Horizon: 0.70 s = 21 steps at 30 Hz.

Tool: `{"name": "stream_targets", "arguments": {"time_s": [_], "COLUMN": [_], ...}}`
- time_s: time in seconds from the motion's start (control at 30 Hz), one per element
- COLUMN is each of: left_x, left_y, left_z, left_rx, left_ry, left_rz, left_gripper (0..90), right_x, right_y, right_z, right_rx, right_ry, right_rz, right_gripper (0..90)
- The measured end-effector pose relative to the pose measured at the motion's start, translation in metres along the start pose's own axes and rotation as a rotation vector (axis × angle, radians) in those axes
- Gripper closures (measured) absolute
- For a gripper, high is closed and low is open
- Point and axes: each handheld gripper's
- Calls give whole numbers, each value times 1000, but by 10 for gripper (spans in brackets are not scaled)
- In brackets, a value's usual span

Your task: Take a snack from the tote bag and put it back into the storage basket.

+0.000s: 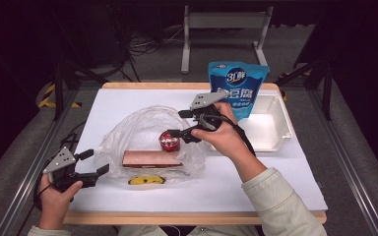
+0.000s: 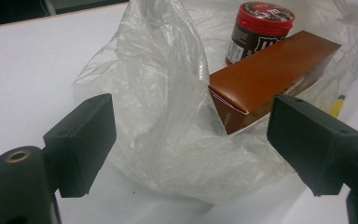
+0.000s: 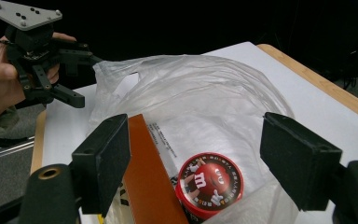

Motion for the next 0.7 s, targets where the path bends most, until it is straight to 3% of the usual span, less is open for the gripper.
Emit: {"name": "stream_targets", "arguments": {"time_s": [0.27, 0.7], "left_x": [0, 0], "left_y": [0, 0], "left_z": [0, 0], "left_rx": [-1, -1], "left_ry": [-1, -1], "left_rz": [-4, -4], "left_gripper": [162, 161], "right_x": [-4, -2], "right_y": [-18, -40], "right_z": [5, 2], "right_rx": [-20, 2], "right_ry": [17, 19], "right_rz": [27, 71], "right_gripper": [224, 219]}}
Point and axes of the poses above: each handheld gripper's, and its own axes: y roughly backward along the jaws, x roughly out of its underside, z roughly to its left, and after that the axes turned 11 degrees about z, right-handed
